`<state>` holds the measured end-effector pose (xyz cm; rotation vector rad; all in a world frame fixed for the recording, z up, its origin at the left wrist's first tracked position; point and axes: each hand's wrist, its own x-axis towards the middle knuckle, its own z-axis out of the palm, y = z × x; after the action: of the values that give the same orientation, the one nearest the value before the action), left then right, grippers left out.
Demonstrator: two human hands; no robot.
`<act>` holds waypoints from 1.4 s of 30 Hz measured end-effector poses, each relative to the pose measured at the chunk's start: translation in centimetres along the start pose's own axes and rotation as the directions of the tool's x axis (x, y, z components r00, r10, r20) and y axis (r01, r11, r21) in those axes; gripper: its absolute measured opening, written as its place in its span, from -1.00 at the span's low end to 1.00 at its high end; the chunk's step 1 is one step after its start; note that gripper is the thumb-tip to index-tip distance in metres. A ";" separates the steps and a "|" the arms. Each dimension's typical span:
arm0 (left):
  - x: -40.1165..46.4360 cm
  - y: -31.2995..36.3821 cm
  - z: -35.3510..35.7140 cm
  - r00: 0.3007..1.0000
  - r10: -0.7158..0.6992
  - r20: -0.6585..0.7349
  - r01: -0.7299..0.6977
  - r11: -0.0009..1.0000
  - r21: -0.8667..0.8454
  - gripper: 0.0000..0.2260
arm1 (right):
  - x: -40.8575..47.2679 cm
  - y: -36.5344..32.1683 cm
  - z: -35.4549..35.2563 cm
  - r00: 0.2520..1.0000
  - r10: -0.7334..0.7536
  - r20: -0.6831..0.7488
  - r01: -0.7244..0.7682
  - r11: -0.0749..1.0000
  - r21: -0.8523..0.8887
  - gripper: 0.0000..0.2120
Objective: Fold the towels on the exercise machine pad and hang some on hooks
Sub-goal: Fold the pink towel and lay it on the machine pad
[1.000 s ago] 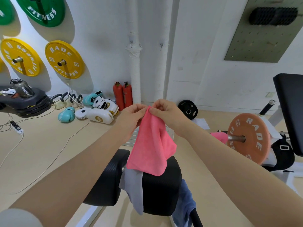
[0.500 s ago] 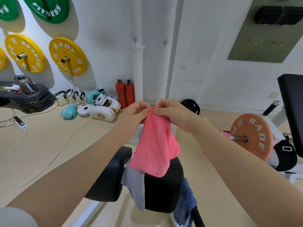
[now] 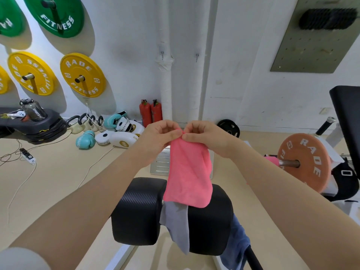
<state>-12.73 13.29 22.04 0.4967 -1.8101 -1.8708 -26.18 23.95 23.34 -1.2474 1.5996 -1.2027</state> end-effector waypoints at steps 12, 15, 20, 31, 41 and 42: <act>1.3 -1.4 -11.1 0.907 -0.193 -0.375 0.016 0.904 -0.427 -0.87 | 1.5 2.0 4.9 0.817 0.524 0.239 -0.462 0.844 -0.273 -0.71; 1.1 -1.8 -14.1 0.861 -0.203 -0.466 0.001 0.917 -0.398 -0.86 | 2.1 2.9 5.9 0.896 0.443 0.041 -0.377 0.805 -0.458 -0.55; -0.7 -3.3 -15.0 0.879 -0.240 -0.413 0.035 0.895 -0.446 -0.76 | 4.3 3.8 6.6 0.924 0.095 -0.370 -0.348 0.607 -0.714 -0.65; -2.8 -4.7 -20.3 0.878 -0.176 -0.445 0.062 0.964 -0.257 -0.75 | 3.1 4.3 8.4 0.911 -0.321 -0.258 -0.081 0.474 -0.877 -0.79; -2.7 -7.5 -19.4 0.863 -0.205 -0.461 0.095 0.964 -0.250 -0.90 | 1.9 7.0 11.7 0.647 -0.198 -0.736 -0.515 0.599 -0.613 -0.82; -2.4 -7.4 -19.3 0.848 -0.197 -0.492 0.078 0.965 -0.251 -0.91 | 2.1 6.9 11.7 0.641 -0.178 -0.747 -0.501 0.641 -0.582 -0.82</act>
<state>-0.40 -1.12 13.37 0.9609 -1.2220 -1.7797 -17.40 19.86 13.58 -0.9929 3.0527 -0.9614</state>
